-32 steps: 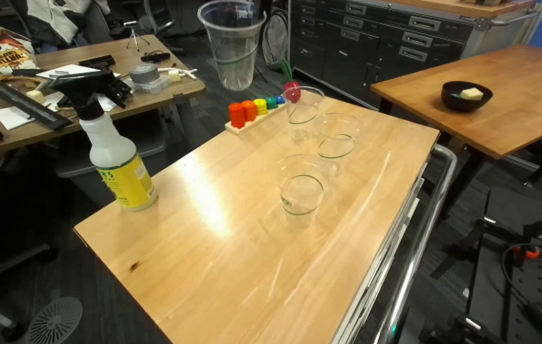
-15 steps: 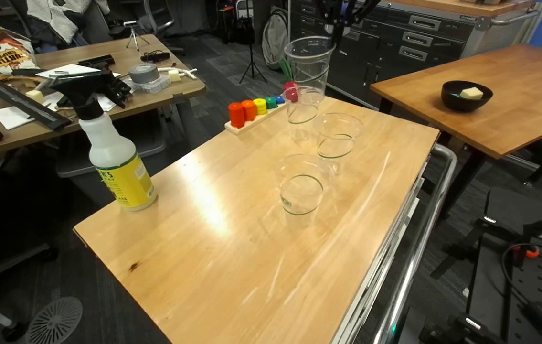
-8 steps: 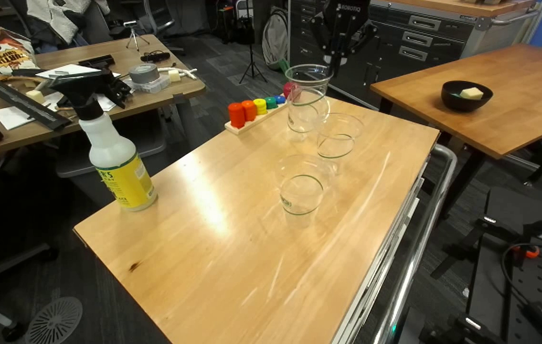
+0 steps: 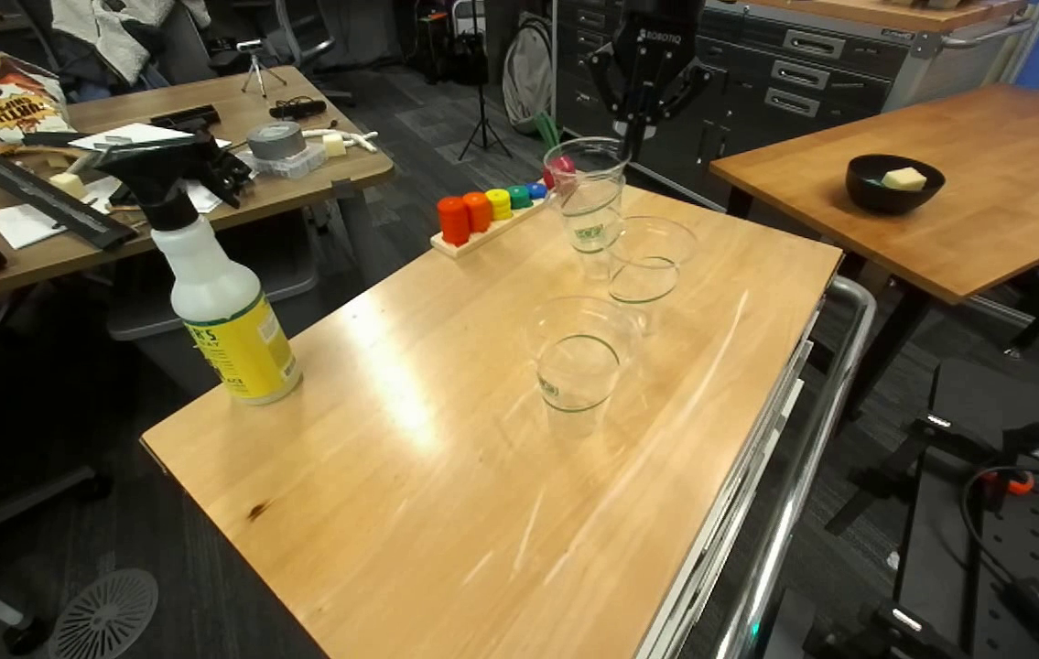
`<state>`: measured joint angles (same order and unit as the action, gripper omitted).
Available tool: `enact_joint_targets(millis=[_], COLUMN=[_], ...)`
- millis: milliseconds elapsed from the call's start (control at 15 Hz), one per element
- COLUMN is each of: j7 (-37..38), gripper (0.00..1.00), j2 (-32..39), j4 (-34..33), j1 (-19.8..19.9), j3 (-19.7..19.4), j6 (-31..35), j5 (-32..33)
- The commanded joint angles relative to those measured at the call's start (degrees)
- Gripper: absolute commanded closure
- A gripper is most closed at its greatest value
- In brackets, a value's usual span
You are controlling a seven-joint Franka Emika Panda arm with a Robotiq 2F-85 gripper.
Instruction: Stack the cups together
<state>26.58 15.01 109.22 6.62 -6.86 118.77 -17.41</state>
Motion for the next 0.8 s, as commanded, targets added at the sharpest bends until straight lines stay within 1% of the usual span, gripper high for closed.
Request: enact_joint_targets(millis=[0, 333, 600, 667, 733], j7=[-2.3, -3.7, -4.9, -5.1, -5.3], gripper=[0.96, 0.95, 0.94, 0.92, 0.67], j2=[-1.3, -2.8, -2.8, -3.0, -3.1], j4=[0.4, 1.9, 3.5, 4.1, 4.6], j1=[-0.4, -0.7, -0.5, -0.6, -0.6], j3=[0.0, 0.0, 0.0, 0.0, 0.0], j6=[1.9, 2.2, 2.2, 2.2, 2.4], j5=[0.3, 2.0, 1.5, 1.6, 1.7])
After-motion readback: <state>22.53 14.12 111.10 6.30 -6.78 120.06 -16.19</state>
